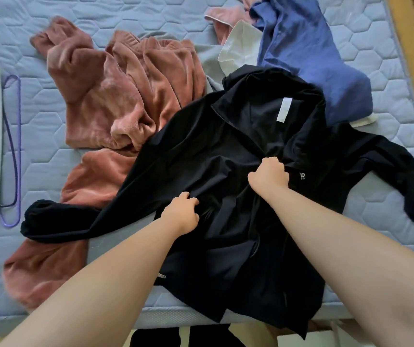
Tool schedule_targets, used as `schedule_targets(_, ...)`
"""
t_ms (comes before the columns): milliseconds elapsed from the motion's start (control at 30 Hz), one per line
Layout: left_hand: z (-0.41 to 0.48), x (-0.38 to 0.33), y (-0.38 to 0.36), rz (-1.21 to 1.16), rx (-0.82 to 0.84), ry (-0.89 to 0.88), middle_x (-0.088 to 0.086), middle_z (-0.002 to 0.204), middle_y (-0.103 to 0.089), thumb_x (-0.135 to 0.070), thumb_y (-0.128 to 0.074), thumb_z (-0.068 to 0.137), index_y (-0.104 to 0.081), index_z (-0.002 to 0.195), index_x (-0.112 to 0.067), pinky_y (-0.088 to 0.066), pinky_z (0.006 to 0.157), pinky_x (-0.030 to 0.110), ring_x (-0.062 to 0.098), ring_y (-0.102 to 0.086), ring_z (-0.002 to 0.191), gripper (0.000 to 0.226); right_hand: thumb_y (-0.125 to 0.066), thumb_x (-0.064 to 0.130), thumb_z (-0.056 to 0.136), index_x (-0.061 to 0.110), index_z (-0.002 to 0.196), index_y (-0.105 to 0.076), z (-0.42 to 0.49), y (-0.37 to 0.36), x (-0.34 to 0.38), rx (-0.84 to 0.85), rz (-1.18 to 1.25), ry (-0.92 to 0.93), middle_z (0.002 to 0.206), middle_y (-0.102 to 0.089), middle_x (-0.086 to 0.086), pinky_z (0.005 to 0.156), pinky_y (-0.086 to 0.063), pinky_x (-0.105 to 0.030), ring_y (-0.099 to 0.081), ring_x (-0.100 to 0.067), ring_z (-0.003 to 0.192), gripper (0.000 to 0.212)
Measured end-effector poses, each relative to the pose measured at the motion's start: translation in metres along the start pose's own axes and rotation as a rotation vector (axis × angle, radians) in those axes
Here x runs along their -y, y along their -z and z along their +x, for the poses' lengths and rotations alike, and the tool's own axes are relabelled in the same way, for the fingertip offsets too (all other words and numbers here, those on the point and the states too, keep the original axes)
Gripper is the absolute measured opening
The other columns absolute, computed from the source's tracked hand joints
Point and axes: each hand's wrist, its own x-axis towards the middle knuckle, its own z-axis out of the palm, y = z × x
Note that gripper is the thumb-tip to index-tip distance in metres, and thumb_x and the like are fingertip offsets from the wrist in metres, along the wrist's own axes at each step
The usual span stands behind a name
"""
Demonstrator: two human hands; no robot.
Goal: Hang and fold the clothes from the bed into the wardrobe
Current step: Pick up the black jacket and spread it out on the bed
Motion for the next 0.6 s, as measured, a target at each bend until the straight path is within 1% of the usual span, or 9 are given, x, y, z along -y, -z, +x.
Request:
schedule_targets(33, -0.001, 0.002, 0.001, -0.013, -0.016, -0.008, 0.003, 0.155, -0.021, -0.021, -0.047, 0.094, -0.042, 0.142, -0.021, -0.038, 0.106, 0.041, 0.027, -0.033, 0.136, 0.048, -0.053, 0.019, 0.088, 0.007, 0.123, -0.055, -0.002, 0.002, 0.001, -0.052, 0.014, -0.018, 0.133, -0.047, -0.011, 0.105, -0.035, -0.041, -0.043, -0.029, 0.123, 0.038)
schedule_targets(67, -0.003, 0.004, 0.003, -0.026, -0.034, -0.018, 0.002, 0.155, -0.021, -0.02, -0.047, 0.093, -0.043, 0.141, -0.022, -0.038, 0.106, 0.04, 0.026, -0.033, 0.136, 0.048, -0.053, 0.016, 0.087, 0.007, 0.121, -0.057, -0.007, 0.002, 0.002, -0.091, 0.025, 0.024, 0.136, -0.045, -0.011, 0.107, -0.033, -0.04, -0.04, -0.029, 0.126, 0.035)
schedule_targets(133, -0.008, 0.008, 0.008, -0.061, -0.067, -0.039, 0.0, 0.153, -0.024, -0.018, -0.048, 0.093, -0.043, 0.141, -0.021, -0.038, 0.106, 0.037, 0.025, -0.035, 0.135, 0.048, -0.053, 0.013, 0.087, 0.009, 0.12, -0.059, -0.021, 0.002, 0.007, -0.103, 0.027, 0.179, 0.143, -0.039, -0.011, 0.111, -0.029, -0.039, -0.033, -0.028, 0.133, 0.034)
schedule_targets(200, -0.017, 0.014, 0.017, -0.108, -0.106, -0.061, 0.0, 0.151, -0.029, -0.016, -0.049, 0.092, -0.04, 0.142, -0.02, -0.037, 0.106, 0.035, 0.024, -0.037, 0.132, 0.052, -0.054, 0.014, 0.088, 0.011, 0.122, -0.058, -0.037, -0.001, 0.017, -0.046, 0.006, 0.301, 0.149, -0.033, -0.01, 0.113, -0.027, -0.038, -0.029, -0.027, 0.138, 0.035)
schedule_targets(267, -0.028, 0.024, 0.029, -0.161, -0.145, -0.069, 0.001, 0.15, -0.032, -0.015, -0.05, 0.09, -0.034, 0.145, -0.018, -0.034, 0.108, 0.033, 0.023, -0.038, 0.132, 0.058, -0.054, 0.016, 0.09, 0.013, 0.123, -0.057, -0.054, -0.006, 0.034, 0.017, -0.002, 0.362, 0.151, -0.029, -0.008, 0.113, -0.026, -0.037, -0.026, -0.026, 0.14, 0.034)
schedule_targets(333, -0.04, 0.042, 0.042, -0.191, -0.176, -0.068, 0.002, 0.151, -0.032, -0.015, -0.051, 0.09, -0.03, 0.147, -0.018, -0.031, 0.109, 0.032, 0.023, -0.036, 0.134, 0.061, -0.055, 0.018, 0.09, 0.013, 0.123, -0.057, -0.071, -0.011, 0.058, 0.042, 0.014, 0.408, 0.152, -0.028, -0.008, 0.113, -0.025, -0.036, -0.025, -0.025, 0.141, 0.033)
schedule_targets(433, -0.061, 0.081, 0.061, -0.244, -0.246, -0.071, 0.002, 0.149, -0.035, -0.011, -0.051, 0.088, -0.034, 0.146, -0.016, -0.028, 0.11, 0.03, 0.021, -0.035, 0.135, 0.06, -0.056, 0.019, 0.09, 0.014, 0.125, -0.056, -0.097, -0.019, 0.106, 0.055, 0.044, 0.448, 0.152, -0.029, -0.007, 0.114, -0.025, -0.036, -0.023, -0.023, 0.141, 0.035)
schedule_targets(533, -0.085, 0.132, 0.071, -0.314, -0.327, -0.028, 0.002, 0.145, -0.04, -0.008, -0.051, 0.087, -0.039, 0.142, -0.016, -0.031, 0.108, 0.031, 0.02, -0.039, 0.132, 0.057, -0.054, 0.017, 0.09, 0.012, 0.127, -0.054, -0.125, -0.032, 0.156, 0.092, 0.024, 0.504, 0.152, -0.029, -0.008, 0.113, -0.025, -0.036, -0.022, -0.023, 0.141, 0.038)
schedule_targets(600, -0.097, 0.173, 0.076, -0.349, -0.359, 0.008, 0.002, 0.143, -0.042, -0.007, -0.051, 0.086, -0.043, 0.139, -0.016, -0.029, 0.107, 0.028, 0.019, -0.039, 0.132, 0.055, -0.052, 0.016, 0.089, 0.012, 0.125, -0.055, -0.142, -0.045, 0.191, 0.131, 0.014, 0.528, 0.151, -0.029, -0.008, 0.112, -0.027, -0.036, -0.023, -0.023, 0.14, 0.037)
